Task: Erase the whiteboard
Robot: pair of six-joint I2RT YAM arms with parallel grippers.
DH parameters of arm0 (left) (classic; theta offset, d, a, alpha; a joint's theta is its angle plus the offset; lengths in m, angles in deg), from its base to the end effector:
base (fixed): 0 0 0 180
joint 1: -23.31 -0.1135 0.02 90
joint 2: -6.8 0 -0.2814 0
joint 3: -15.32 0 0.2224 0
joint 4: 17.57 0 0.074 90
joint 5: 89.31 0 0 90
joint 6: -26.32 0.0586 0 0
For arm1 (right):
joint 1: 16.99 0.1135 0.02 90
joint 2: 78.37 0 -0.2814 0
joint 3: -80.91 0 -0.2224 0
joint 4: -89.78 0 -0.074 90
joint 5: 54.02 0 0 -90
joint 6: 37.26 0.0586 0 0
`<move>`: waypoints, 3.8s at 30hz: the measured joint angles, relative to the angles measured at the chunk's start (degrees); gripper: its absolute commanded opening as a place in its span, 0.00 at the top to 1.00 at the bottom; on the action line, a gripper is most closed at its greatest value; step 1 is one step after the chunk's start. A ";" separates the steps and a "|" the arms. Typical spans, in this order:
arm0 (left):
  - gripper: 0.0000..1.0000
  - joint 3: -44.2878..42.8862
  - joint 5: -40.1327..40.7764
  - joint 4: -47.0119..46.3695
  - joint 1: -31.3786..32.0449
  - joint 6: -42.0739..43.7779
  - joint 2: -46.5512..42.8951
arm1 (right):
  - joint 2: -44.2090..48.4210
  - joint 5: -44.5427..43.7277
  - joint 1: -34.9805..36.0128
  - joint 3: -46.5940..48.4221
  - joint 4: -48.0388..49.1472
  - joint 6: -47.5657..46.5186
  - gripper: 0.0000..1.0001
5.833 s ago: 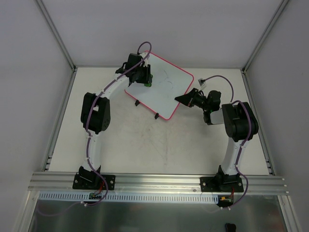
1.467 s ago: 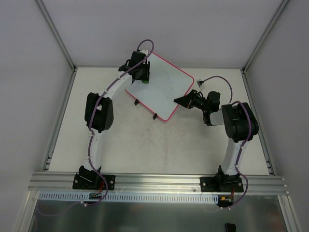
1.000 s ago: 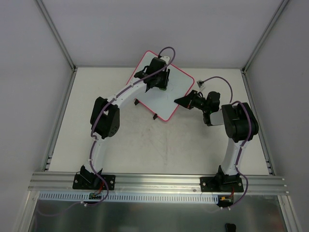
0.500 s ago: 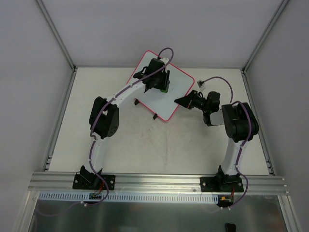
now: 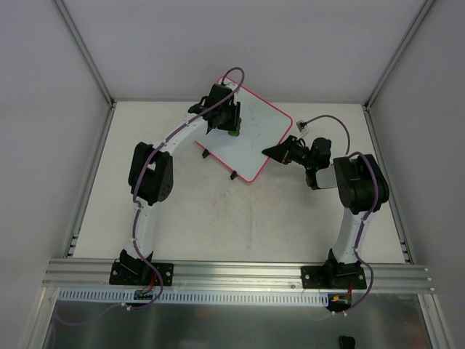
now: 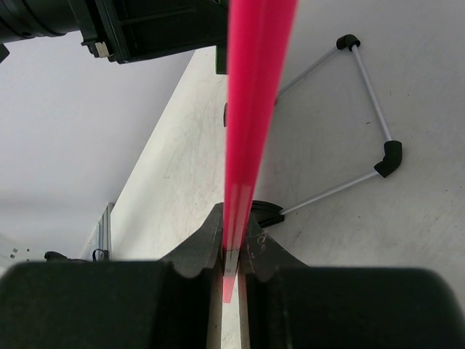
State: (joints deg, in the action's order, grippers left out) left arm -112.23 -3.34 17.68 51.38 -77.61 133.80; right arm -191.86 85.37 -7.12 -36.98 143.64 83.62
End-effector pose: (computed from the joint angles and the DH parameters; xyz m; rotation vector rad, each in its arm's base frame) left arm 0.4575 -0.2486 0.2650 0.3134 2.1951 -0.4891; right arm 0.3697 0.1095 0.2027 -0.4377 1.6170 1.2000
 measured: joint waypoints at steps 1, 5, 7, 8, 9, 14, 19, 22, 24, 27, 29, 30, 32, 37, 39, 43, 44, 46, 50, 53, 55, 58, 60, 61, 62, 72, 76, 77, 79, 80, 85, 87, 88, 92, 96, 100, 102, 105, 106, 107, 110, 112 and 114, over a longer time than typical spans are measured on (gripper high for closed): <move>1.00 0.02 0.33 -0.02 0.13 0.04 0.00 | 0.00 0.00 0.00 0.00 -0.02 0.00 1.00; 1.00 0.33 2.62 0.22 1.66 0.85 -0.39 | 0.00 -0.02 0.00 -0.04 0.00 0.02 1.00; 1.00 0.44 3.39 0.42 3.10 1.46 -0.61 | 0.00 -0.04 -0.02 -0.04 -0.02 0.00 1.00; 1.00 0.52 3.76 0.44 4.02 1.75 -0.72 | 0.00 -0.09 -0.02 -0.07 -0.07 -0.02 1.00; 1.00 0.52 4.13 0.46 5.03 2.14 -0.81 | 0.00 -0.17 -0.02 -0.09 -0.13 -0.02 1.00; 1.00 0.50 6.62 0.46 9.42 4.48 -0.92 | 0.00 -0.55 -0.20 -0.11 -0.52 -0.09 1.00; 1.00 -0.20 9.42 0.79 12.50 6.99 -0.57 | 0.00 -0.81 -0.31 -0.11 -1.07 -0.24 1.00; 1.00 -1.01 10.64 1.27 13.14 7.93 -0.07 | 0.00 -0.98 -0.37 -0.11 -1.36 -0.22 1.00; 1.00 -1.66 10.78 1.75 13.20 8.52 0.24 | 0.00 -1.03 -0.42 -0.11 -1.46 -0.22 1.00; 1.00 -2.89 10.78 2.80 13.20 9.09 0.79 | 0.00 -1.07 -0.42 -0.11 -1.46 -0.22 1.00; 1.00 -4.09 11.04 3.78 13.22 9.44 1.29 | 0.00 -1.16 -0.42 -0.11 -1.49 -0.22 1.00; 1.00 -4.72 11.23 4.26 13.22 9.70 1.55 | 0.00 -1.20 -0.42 -0.11 -1.49 -0.22 1.00; 1.00 -5.73 11.80 5.11 13.22 10.19 1.99 | 0.00 -1.18 -0.42 -0.11 -1.49 -0.22 1.00; 1.00 -9.92 13.84 6.27 13.27 11.21 3.85 | 0.00 -1.14 -0.42 -0.11 -1.46 -0.22 1.00; 1.00 -11.56 15.06 5.79 13.20 11.80 4.66 | 0.00 -1.11 -0.42 -0.11 -1.46 -0.20 1.00; 1.00 -14.38 16.72 4.04 12.72 12.11 6.21 | 0.00 -1.07 -0.39 -0.11 -1.70 0.20 1.00; 1.00 -14.73 16.72 3.30 12.39 12.11 6.51 | 0.00 -1.07 -0.39 -0.11 -1.79 0.42 1.00; 1.00 -15.26 16.44 2.03 11.41 12.00 6.91 | 0.00 -1.05 -0.39 -0.11 -1.88 0.70 1.00; 1.00 -15.06 14.47 -0.09 7.39 11.52 6.97 | 0.00 -0.90 -0.26 -0.11 -1.53 1.03 1.00; 1.00 -13.90 14.34 -1.27 3.69 11.41 6.93 | 0.00 -0.46 -0.13 -0.11 -0.72 1.05 1.00; 1.00 -13.18 14.58 -1.36 1.33 11.52 6.93 | 0.00 -0.17 0.02 -0.11 0.09 1.07 1.00; 1.00 -12.72 14.82 -1.09 -0.83 11.93 7.04 | 0.00 0.04 0.15 -0.11 0.83 1.03 1.00; 1.00 -12.70 14.71 -1.07 -0.90 12.33 7.13 | 0.00 0.22 0.15 -0.11 0.96 1.03 1.00; 1.00 -12.72 14.75 -1.07 -0.70 12.74 7.15 | 0.00 0.31 0.15 -0.11 0.96 1.01 1.00; 1.00 -12.79 14.75 -1.03 -0.48 13.31 7.15 | 0.00 0.33 0.15 -0.11 0.96 1.03 1.00; 1.00 -15.41 11.67 -0.74 4.90 17.09 7.34 | 0.00 0.28 0.13 -0.11 0.48 1.05 1.00; 1.00 -15.47 8.48 -1.27 8.07 18.10 6.84 | 0.00 0.11 0.13 -0.11 -0.13 1.07 1.00; 1.00 -15.47 7.76 -1.38 8.83 18.27 6.82 | 0.00 -0.02 0.11 -0.11 -0.35 1.07 1.00; 1.00 -15.47 5.97 -1.46 10.21 18.56 6.80 | 0.00 -0.26 0.02 -0.13 -0.83 1.07 1.00; 1.00 -15.45 4.94 -1.51 10.69 18.69 6.82 | 0.00 -0.39 -0.02 -0.15 -1.07 1.07 1.00; 1.00 -16.55 3.39 -1.11 11.10 19.04 7.63 | 0.00 -0.68 -0.17 -0.15 -1.75 1.07 1.00; 1.00 -17.27 1.84 -0.83 10.38 18.40 8.09 | 0.00 -0.90 -0.20 -0.15 -1.97 1.14 1.00; 1.00 -17.57 1.18 -0.72 9.92 17.92 8.26 | 0.00 -0.94 -0.20 -0.15 -1.95 1.14 1.00; 1.00 -18.64 -0.11 -0.92 7.67 16.50 8.74 | 0.00 -0.68 -0.17 -0.15 -1.64 1.18 1.00; 1.00 -19.12 -1.27 -0.94 4.83 15.04 8.94 | 0.00 -0.37 -0.02 -0.15 -1.05 1.05 1.00; 1.00 -19.28 -1.62 -0.92 3.37 14.43 8.98 | 0.00 0.13 0.04 -0.15 -0.55 0.66 1.00; 1.00 -19.45 -1.57 -0.85 3.04 14.40 8.98 | 0.00 0.48 0.07 -0.15 -0.20 0.33 1.00; 1.00 -19.78 -1.25 -0.66 2.91 14.43 8.98 | 0.28 0.79 0.20 -0.17 -0.11 -0.17 1.00; 1.00 -19.96 -1.14 -0.46 2.80 14.45 9.01 | 0.42 0.87 0.26 -0.20 -0.15 -0.37 1.00; 1.00 -20.09 -1.01 -0.26 2.58 14.45 9.03 | 0.52 0.87 0.35 -0.24 -0.33 -0.50 1.00; 1.00 -20.52 -0.17 -0.17 2.54 14.43 9.14 | 0.94 0.87 0.74 -0.39 -0.39 -0.94 1.00; 1.00 -20.87 0.35 -0.15 2.16 14.43 9.18 | 1.29 0.90 1.03 -0.48 -0.44 -1.36 1.00; 1.00 -21.29 1.64 -0.20 1.97 14.43 9.29 | 1.84 0.85 1.25 -0.81 -0.66 -1.90 1.00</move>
State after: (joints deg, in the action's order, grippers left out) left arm -133.52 -1.70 17.48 53.35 -63.19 143.09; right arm -190.03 86.22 -5.88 -37.79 142.98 81.72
